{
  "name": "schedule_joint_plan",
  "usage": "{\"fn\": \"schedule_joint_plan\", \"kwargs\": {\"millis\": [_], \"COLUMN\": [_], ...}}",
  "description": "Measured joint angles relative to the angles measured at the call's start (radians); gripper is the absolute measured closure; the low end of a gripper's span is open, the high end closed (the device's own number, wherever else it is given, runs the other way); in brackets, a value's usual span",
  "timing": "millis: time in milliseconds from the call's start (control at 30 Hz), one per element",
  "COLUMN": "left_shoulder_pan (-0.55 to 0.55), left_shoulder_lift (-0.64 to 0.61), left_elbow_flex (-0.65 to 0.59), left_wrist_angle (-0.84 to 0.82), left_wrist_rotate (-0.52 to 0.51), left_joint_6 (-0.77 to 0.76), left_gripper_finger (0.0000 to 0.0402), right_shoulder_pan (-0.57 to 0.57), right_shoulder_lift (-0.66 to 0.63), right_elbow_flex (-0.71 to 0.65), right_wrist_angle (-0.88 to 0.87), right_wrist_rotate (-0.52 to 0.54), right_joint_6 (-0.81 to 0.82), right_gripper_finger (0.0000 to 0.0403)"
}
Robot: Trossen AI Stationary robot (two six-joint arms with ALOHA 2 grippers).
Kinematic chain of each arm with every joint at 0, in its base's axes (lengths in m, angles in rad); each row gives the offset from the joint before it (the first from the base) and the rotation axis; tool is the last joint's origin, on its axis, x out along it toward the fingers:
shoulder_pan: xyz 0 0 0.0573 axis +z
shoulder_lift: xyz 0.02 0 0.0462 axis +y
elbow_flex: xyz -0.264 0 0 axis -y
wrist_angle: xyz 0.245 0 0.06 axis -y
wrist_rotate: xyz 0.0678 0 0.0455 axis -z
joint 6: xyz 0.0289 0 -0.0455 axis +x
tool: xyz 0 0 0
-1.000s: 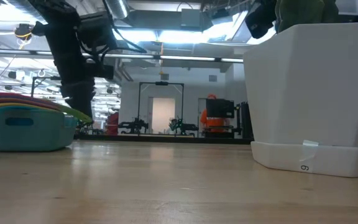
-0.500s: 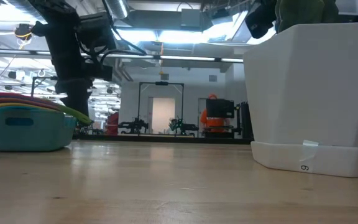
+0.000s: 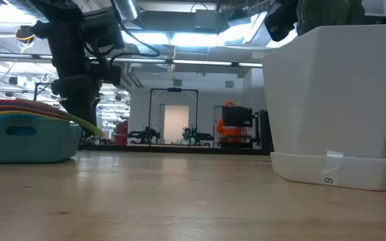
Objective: Nest measuring cups in basket
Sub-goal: Adjust the green measuring cup
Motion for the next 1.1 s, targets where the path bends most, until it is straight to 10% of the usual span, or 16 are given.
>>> {"fn": "schedule_joint_plan", "kwargs": {"millis": [1100], "left_shoulder_pan": [-0.066], "left_shoulder_lift": [-0.011], "left_elbow_flex": [0.000], "left_wrist_angle": [0.110], "left_wrist_rotate": [-0.128], "left_joint_6": [-0.001], "left_gripper_finger": [0.0140], "right_shoulder_pan": [0.000], "right_shoulder_lift": [0.000], "right_elbow_flex": [0.000], "right_wrist_angle": [0.000], "right_wrist_rotate": [0.000], "right_joint_6": [0.000], "right_gripper_finger": [0.0308]}}
